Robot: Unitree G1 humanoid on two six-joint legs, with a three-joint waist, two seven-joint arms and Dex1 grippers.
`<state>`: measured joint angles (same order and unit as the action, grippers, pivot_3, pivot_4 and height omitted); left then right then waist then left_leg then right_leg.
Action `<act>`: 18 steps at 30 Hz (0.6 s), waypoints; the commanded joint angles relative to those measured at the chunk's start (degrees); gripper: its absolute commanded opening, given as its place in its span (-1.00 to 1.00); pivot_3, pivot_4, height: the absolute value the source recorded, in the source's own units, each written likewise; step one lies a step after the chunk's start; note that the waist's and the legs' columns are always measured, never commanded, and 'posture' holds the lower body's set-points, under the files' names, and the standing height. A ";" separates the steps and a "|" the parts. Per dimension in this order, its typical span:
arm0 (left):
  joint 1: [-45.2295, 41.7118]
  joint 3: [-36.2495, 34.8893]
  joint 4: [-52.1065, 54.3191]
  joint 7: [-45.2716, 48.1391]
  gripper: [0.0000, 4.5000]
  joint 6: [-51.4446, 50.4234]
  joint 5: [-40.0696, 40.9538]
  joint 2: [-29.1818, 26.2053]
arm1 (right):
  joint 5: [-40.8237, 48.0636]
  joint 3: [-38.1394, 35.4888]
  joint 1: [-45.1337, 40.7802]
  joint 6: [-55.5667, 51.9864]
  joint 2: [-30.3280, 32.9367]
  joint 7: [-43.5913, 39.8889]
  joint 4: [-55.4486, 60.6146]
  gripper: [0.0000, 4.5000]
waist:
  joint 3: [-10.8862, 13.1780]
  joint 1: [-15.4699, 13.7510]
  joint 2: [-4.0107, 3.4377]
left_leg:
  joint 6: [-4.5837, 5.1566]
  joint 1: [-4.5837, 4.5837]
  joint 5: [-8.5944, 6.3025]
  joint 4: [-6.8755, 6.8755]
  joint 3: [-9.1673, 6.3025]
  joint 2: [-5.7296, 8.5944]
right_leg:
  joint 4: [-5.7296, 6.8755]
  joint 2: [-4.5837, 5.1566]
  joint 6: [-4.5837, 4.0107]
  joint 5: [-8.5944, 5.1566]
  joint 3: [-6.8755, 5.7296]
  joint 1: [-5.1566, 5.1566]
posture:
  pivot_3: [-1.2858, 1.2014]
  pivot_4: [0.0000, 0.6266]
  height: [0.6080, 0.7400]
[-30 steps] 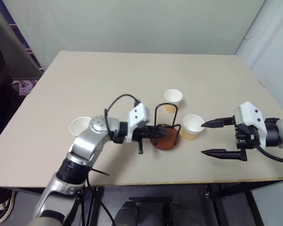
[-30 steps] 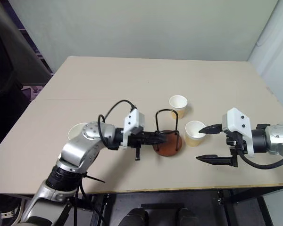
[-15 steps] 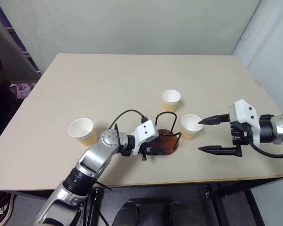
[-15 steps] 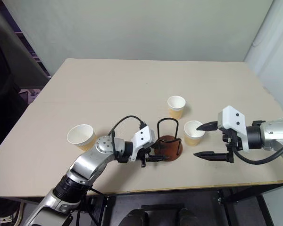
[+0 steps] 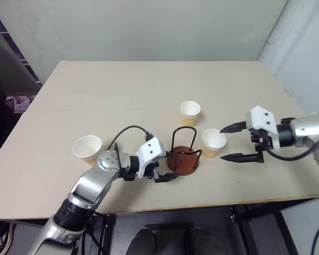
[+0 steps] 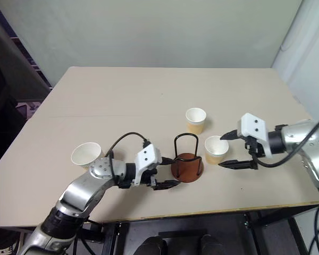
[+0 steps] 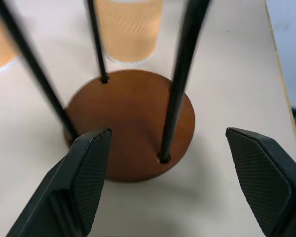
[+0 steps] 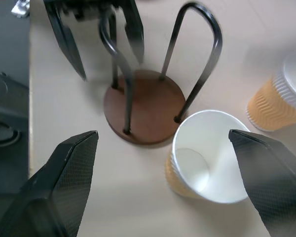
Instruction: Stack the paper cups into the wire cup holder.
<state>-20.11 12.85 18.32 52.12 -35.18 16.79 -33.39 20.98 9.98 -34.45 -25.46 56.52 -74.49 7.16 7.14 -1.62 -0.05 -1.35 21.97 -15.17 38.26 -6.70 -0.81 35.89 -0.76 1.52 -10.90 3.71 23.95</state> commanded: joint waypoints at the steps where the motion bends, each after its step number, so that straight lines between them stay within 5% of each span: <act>1: 2.84 -6.87 4.48 -0.17 0.76 1.32 3.72 -1.41 | -5.32 3.62 -4.89 4.77 -2.44 -2.54 -6.35 0.96 | 0.00 0.08 -0.01 | 0.00 0.00 0.00 -0.01 -0.01 -0.02 | 0.02 0.00 -0.02 0.01 0.00 0.02 | 0.03 -0.52 1.00; 10: 3.33 -28.29 12.01 2.21 0.76 -5.01 16.09 -14.82 | -13.80 9.64 -9.59 12.82 -7.92 -7.08 -16.52 0.96 | 0.01 -0.17 -0.03 | -0.10 0.07 -0.08 -0.20 -0.03 -0.19 | 0.09 0.00 -0.39 0.18 -0.24 0.26 | 0.03 -0.52 1.00; 13: -0.05 -36.41 14.47 4.66 0.79 -7.85 23.36 -21.43 | -15.38 10.11 -10.16 13.81 -9.37 -7.44 -17.26 0.71 | 0.06 0.06 0.06 | -0.32 0.12 -0.21 -0.15 -0.03 -0.27 | 0.07 -0.04 -0.55 0.28 -0.31 0.38 | 0.03 -0.52 1.00; 18: 4.93 -42.63 14.86 8.89 0.79 -8.31 26.30 -27.28 | -15.85 9.03 -10.79 14.28 -10.73 -7.46 -17.39 -0.06 | -0.05 0.37 -0.34 | -0.39 -0.01 -0.41 -0.21 0.10 -0.36 | 0.03 -0.05 -0.77 0.22 -0.26 0.41 | 0.03 -0.52 1.00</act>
<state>-16.18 -27.72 32.86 59.80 -43.26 42.34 -59.97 5.08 20.78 -43.64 -11.75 45.58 -81.73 -10.93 7.09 -1.26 -0.39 -1.77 21.95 -15.64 38.05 -6.59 -1.24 35.95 -0.84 0.72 -10.70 3.43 24.37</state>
